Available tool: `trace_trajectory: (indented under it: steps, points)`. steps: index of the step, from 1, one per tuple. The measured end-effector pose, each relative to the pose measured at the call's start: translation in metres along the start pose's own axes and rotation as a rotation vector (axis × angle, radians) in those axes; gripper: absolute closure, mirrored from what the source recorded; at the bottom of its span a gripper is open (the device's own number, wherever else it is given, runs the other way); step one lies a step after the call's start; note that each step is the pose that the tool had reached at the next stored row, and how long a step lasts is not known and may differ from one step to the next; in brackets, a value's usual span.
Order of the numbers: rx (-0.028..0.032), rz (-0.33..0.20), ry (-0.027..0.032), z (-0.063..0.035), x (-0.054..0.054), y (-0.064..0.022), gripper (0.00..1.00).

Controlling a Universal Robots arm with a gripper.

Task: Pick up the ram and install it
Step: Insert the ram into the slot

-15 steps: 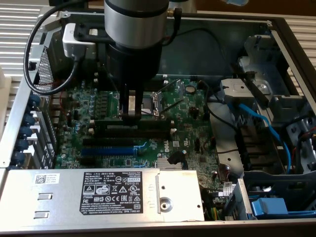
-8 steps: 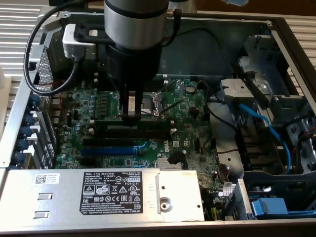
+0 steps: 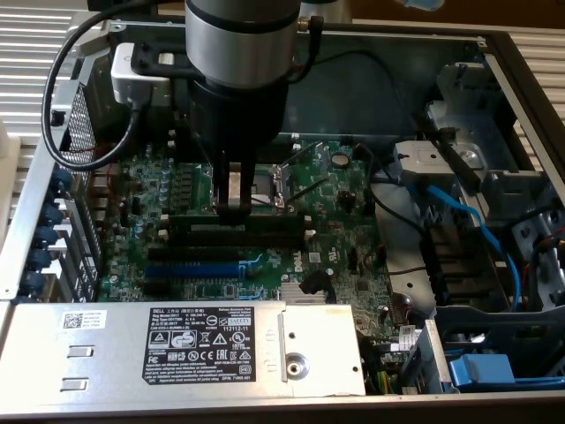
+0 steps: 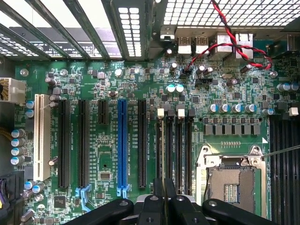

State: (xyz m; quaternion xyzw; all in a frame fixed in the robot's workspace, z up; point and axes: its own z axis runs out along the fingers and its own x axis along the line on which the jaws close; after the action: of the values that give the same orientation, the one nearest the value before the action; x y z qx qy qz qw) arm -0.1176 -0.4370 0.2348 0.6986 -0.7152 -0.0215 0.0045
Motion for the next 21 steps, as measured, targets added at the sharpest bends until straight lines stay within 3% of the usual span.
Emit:
trace_trajectory:
  steps: [21]
  points:
    - [0.0, 0.0, -0.0001, 0.002, 0.0001, -0.0001, 0.87]
